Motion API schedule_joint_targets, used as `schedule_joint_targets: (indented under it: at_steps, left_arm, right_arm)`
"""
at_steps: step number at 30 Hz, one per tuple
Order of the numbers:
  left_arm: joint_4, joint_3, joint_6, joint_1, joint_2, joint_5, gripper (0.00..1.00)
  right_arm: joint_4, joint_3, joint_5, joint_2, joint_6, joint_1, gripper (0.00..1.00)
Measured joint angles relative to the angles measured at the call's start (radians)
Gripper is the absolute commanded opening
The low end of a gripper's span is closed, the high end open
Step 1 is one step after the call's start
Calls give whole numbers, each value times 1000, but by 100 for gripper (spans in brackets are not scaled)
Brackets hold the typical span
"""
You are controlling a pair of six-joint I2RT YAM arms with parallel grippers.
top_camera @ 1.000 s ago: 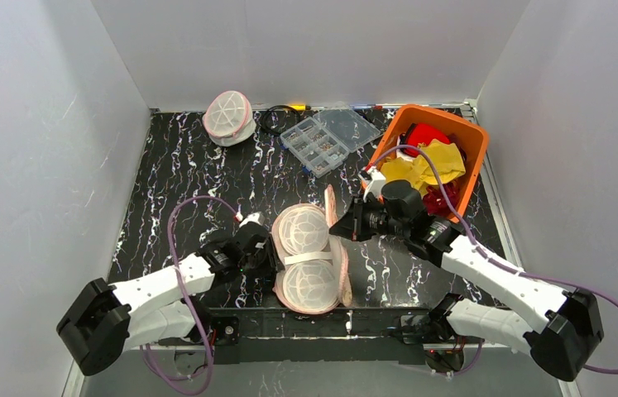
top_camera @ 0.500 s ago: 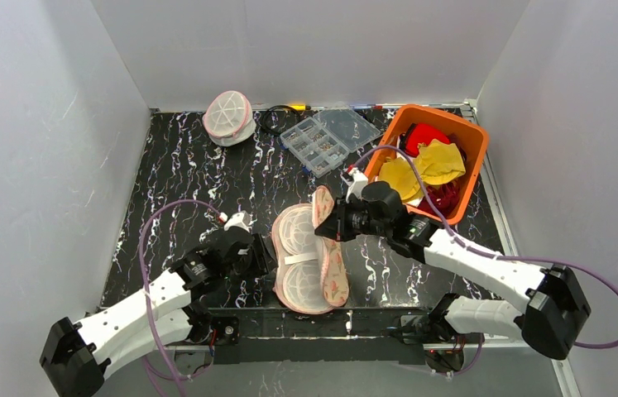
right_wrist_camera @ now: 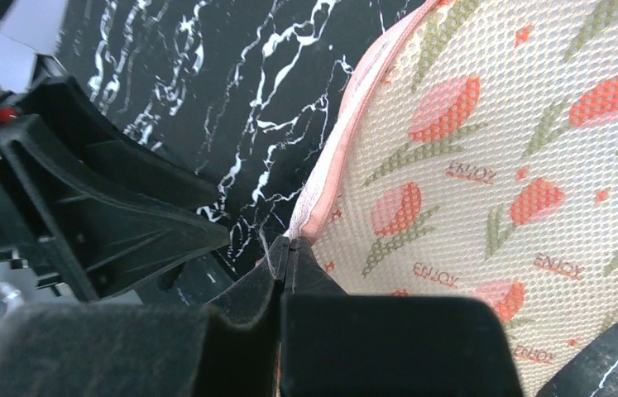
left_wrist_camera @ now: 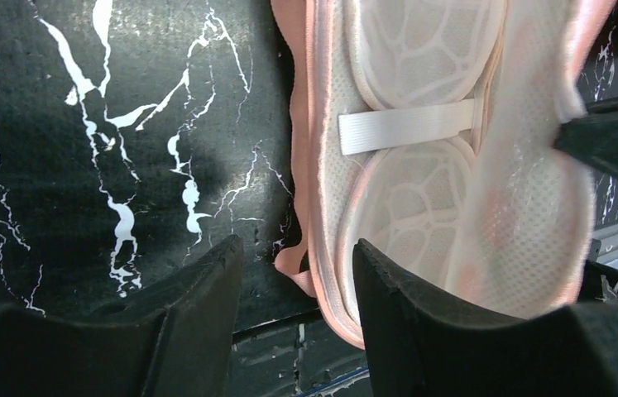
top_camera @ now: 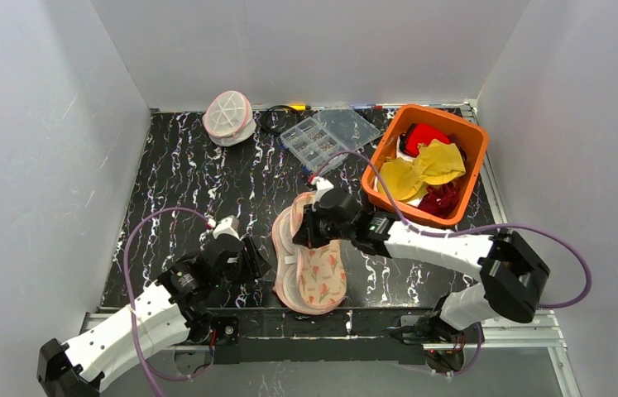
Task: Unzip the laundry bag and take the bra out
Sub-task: Close the laundry bag at the center of the board.
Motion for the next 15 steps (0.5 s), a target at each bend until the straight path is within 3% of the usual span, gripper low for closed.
schedule_joint_targets:
  at_steps: [6,12,15]
  left_arm:
    - [-37,-8,-11,0,-32,-14,51]
    - [-65,-8,-13,0,-62,-20,51]
    - [-82,-8,-13,0,-72,-24,51]
  right_arm:
    - [-12,37,32,90,-35,53,5]
    - [-14,65,31,158,-48,85,31]
    - [-14,89,22,187,-49,92,51]
